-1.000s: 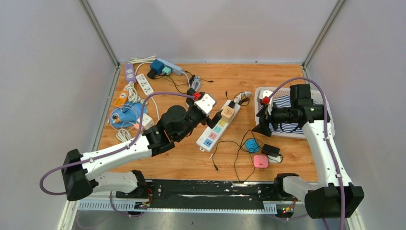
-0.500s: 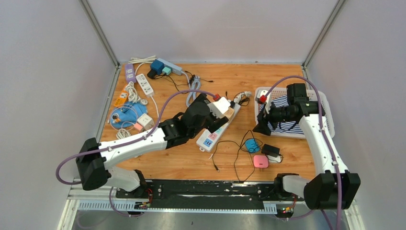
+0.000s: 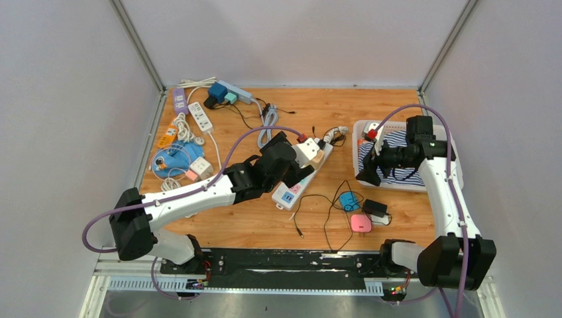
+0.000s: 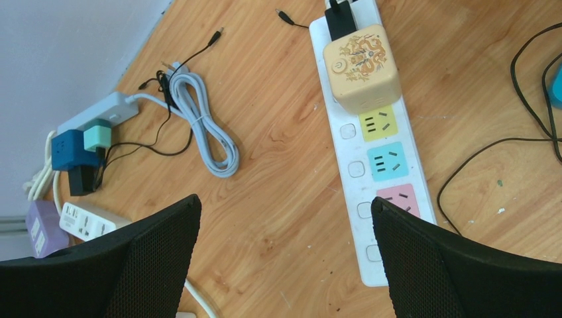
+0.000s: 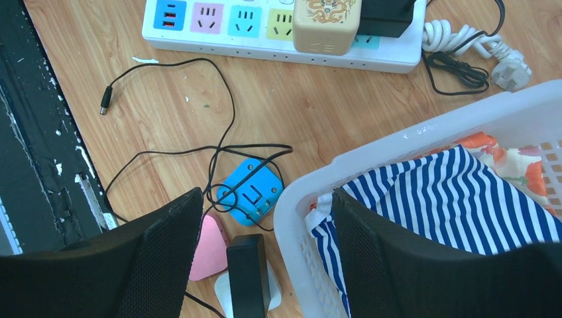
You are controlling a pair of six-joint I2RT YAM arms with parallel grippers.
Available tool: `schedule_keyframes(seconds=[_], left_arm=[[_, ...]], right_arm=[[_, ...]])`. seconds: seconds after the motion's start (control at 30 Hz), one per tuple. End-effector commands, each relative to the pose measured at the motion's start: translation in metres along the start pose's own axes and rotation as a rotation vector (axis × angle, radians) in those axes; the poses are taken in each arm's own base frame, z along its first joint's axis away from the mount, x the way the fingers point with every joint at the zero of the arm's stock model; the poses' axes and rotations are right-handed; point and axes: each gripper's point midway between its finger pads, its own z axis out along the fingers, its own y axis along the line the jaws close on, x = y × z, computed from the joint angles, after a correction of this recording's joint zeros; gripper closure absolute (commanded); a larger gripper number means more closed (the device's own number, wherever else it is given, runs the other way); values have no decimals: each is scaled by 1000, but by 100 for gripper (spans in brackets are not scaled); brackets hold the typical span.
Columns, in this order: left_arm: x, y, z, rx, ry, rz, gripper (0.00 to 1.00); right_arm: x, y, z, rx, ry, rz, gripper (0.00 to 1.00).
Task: Pull the plug off the socket
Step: Move the socket to the center of the board.
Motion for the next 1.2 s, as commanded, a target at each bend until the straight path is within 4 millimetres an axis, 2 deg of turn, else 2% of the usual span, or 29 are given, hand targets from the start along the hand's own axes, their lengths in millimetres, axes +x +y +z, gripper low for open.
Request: schedule_keyframes(seconds=[0.0, 0.4, 0.63, 0.87, 0.93, 1.17], left_arm=[[5, 3, -5, 0, -2, 1, 0], [14, 1, -11, -11, -88, -35, 0], [4, -10, -5, 55, -132, -124, 0], [22, -15, 18, 88, 15, -248, 0], [32, -19, 26, 88, 72, -230, 0], [49, -33, 49, 120, 226, -127, 0]], right_arm=[[8, 1, 2, -17, -10, 35, 27], [7, -5, -11, 13, -68, 76, 27], [7, -5, -9, 4, -82, 81, 27], [2, -1, -9, -11, -112, 69, 27], [0, 1, -10, -12, -120, 60, 27], [-6, 7, -11, -15, -150, 32, 27]])
